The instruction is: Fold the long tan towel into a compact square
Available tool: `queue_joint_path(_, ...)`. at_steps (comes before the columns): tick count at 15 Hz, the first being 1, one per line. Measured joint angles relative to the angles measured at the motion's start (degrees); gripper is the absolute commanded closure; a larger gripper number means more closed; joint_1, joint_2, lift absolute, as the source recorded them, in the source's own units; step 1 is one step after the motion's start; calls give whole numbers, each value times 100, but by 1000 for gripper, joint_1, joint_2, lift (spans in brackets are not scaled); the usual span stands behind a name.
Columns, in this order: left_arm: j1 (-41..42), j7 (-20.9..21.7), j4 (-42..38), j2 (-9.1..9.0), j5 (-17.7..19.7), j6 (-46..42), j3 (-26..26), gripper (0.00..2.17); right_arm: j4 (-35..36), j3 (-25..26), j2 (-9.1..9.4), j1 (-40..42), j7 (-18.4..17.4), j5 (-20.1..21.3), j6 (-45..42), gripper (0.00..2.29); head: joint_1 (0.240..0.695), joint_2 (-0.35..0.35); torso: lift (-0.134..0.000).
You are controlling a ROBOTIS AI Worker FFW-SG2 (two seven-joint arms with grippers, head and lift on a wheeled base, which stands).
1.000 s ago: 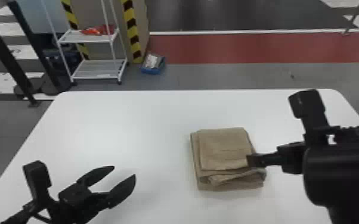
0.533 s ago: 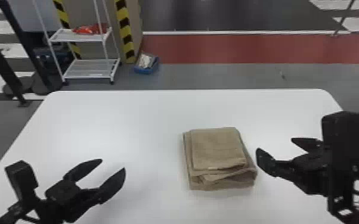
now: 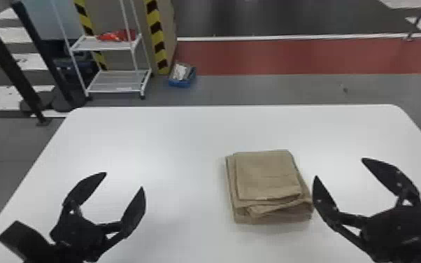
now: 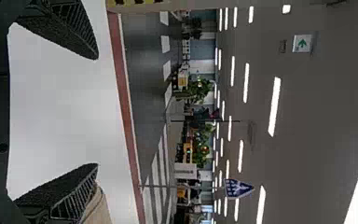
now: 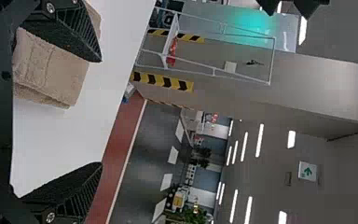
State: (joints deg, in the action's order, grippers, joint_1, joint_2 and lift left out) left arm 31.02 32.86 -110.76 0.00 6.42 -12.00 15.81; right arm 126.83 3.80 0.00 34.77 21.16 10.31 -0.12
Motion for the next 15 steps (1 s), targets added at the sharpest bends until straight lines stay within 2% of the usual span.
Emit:
queue_joint_path(2, 87, -67, 14, 0, -74, -172, 51, 56, -234, 50, 0, 108, -24, -79, -380, 93, 695, 114, -124)
queue_joint_path(4, 181, -228, -9, 0, -146, -293, 56, 56, -468, 161, 0, 167, -11, -330, -729, 93, 695, 113, -124)
queue_joint_path(7, 290, -1039, -81, 0, -289, -364, -74, 56, -627, 138, 0, 221, -7, -446, -977, 93, 695, 134, -124)
queue_joint_path(8, 314, -1144, -164, 0, -335, -131, -109, 56, -643, 105, 0, 229, -13, -453, -995, 93, 695, 140, -124)
queue_joint_path(11, 391, -1149, -634, 0, -373, 1203, -145, 56, -653, 40, 0, 239, -20, -525, -909, 93, 695, 147, -124)
queue_joint_path(15, 439, -1142, -840, 0, -381, 1576, -129, 60, -549, -17, 0, 249, -43, -590, -628, 93, 695, 151, -124)
